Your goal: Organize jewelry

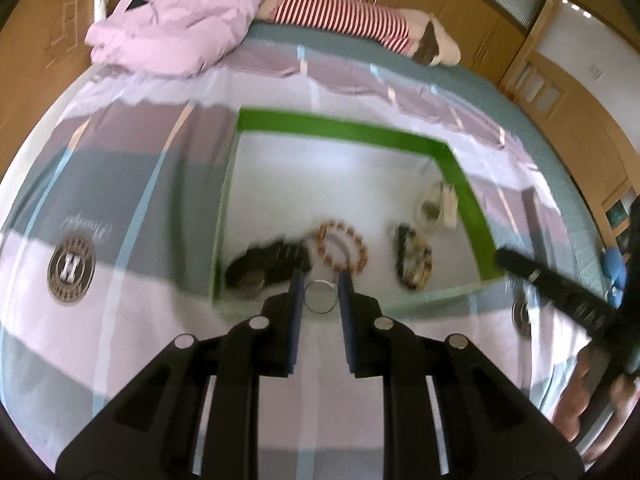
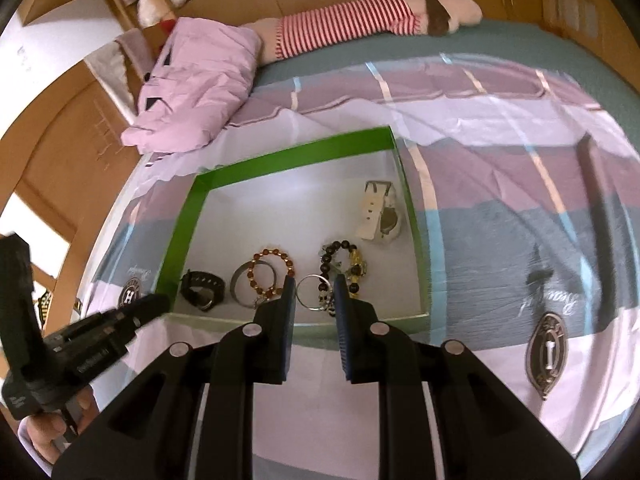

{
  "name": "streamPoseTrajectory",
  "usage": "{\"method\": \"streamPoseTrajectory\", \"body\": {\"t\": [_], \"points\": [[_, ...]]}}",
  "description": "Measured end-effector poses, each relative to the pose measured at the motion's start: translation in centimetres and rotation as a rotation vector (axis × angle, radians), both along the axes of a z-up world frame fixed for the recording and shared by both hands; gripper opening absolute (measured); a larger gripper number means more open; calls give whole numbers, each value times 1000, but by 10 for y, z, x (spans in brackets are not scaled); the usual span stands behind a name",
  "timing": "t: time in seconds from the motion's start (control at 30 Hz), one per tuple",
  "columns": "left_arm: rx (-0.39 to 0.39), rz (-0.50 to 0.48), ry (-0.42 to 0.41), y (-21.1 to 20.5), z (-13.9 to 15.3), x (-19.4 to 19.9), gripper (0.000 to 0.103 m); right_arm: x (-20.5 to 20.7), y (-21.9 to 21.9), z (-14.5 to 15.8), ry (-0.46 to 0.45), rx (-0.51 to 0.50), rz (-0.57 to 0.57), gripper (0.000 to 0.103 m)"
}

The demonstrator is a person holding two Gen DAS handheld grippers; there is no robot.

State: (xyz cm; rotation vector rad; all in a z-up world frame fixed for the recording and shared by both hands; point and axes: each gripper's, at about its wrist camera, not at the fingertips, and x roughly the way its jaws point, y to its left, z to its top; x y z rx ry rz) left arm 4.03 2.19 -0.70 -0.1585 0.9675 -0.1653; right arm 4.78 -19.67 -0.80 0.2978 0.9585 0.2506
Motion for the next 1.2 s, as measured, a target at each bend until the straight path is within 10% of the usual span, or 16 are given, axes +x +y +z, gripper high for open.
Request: {"method": "streamPoseTrajectory", "body": {"t": [0.5,0.73,0.93,1.2], "points": [[-8,4,71,-18,-34,47,27,29,24,-28,54,-66,9,21],[79,59,-17,-19,-14,29,45,17,18,-18,8,-76,-34,58],[159,137,-216,-11,23,-18,87,-6,5,7,-139,-77,-123,95],[260,104,-325,-22,47,-42,101,-37,-2,32,-320,-172,-239,102]]}}
